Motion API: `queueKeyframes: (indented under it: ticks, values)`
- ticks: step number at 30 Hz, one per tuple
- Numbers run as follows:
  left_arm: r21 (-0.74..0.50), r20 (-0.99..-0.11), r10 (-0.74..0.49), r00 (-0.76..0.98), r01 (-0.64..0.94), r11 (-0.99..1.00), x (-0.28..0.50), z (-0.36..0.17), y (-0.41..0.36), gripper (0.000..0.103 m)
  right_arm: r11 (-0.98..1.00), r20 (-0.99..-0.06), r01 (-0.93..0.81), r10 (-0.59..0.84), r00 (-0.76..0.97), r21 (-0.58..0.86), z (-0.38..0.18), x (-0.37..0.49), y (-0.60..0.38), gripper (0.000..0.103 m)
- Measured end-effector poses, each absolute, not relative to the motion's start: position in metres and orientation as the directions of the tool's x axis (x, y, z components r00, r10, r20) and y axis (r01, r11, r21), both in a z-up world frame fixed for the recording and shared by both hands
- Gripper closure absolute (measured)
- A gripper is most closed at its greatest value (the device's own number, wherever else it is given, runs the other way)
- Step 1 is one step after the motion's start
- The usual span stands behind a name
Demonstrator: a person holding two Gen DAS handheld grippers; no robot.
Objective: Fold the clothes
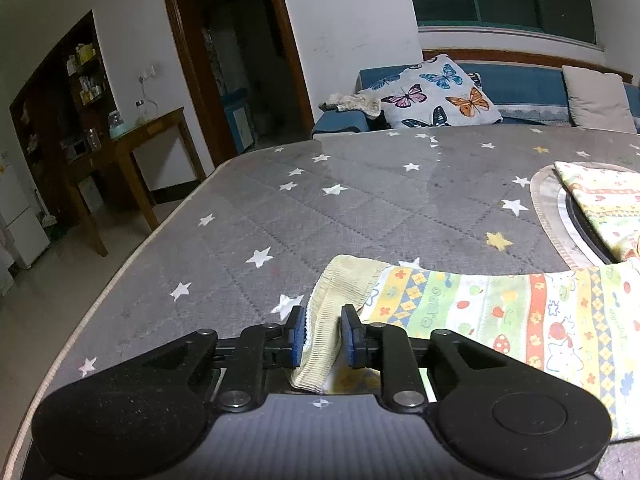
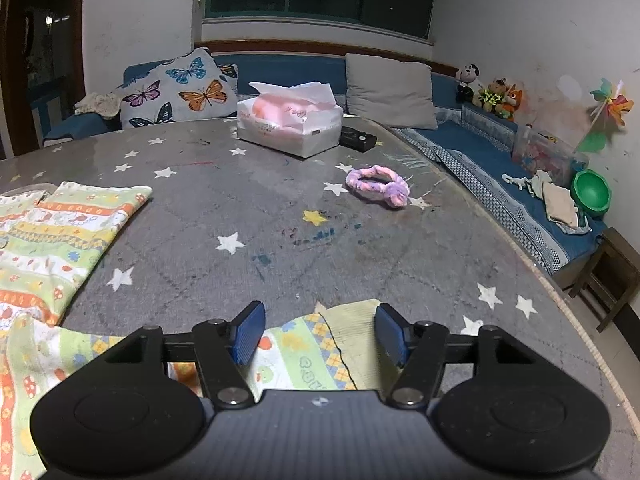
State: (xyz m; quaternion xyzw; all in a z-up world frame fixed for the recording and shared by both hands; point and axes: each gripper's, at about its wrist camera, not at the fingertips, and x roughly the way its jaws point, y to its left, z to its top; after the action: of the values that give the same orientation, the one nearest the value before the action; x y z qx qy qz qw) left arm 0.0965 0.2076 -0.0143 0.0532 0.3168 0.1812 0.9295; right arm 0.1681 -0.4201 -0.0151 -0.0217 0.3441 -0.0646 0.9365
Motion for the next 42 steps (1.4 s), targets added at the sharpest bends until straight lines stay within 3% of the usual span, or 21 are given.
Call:
queueKeyframes:
  ticks: [22, 25, 27, 29, 32, 37, 42]
  values:
    - [0.262, -0.558, 0.406, 0.723, -0.311, 0.914, 0.075, -0.018, 0.203, 0.077, 0.995, -0.643, 0.093, -0.088, 0.761, -0.026, -0.019, 0.149, -0.416, 0.037]
    - [0.303, -0.551, 0.437, 0.711, -0.317, 0.899, 0.084, -0.018, 0.201, 0.074, 0.996, -0.644, 0.089, -0.081, 0.761, -0.021, -0.019, 0.154, -0.418, 0.034]
    - [0.316, -0.552, 0.456, 0.698, -0.331, 0.889, 0.091, -0.017, 0.205, 0.065, 0.996, -0.646, 0.09, -0.082, 0.759, -0.02, -0.019, 0.157, -0.419, 0.033]
    - [0.329, -0.553, 0.474, 0.685, -0.344, 0.88, 0.099, -0.016, 0.208, 0.063, 0.995, -0.648, 0.092, -0.084, 0.757, -0.022, -0.019, 0.158, -0.419, 0.033]
    - [0.322, -0.568, 0.478, 0.67, -0.354, 0.878, 0.102, -0.013, 0.218, 0.054, 0.996, -0.654, 0.09, -0.087, 0.752, -0.028, -0.017, 0.16, -0.418, 0.033]
    - [0.325, -0.571, 0.491, 0.657, -0.369, 0.871, 0.094, -0.008, 0.215, 0.051, 0.998, -0.648, 0.053, -0.056, 0.759, -0.023, -0.005, 0.156, -0.407, 0.033]
    - [0.276, -0.544, 0.39, 0.743, -0.28, 0.919, 0.08, 0.011, 0.177, 0.042, 0.998, -0.638, -0.056, 0.04, 0.769, -0.004, 0.009, 0.151, -0.375, 0.033]
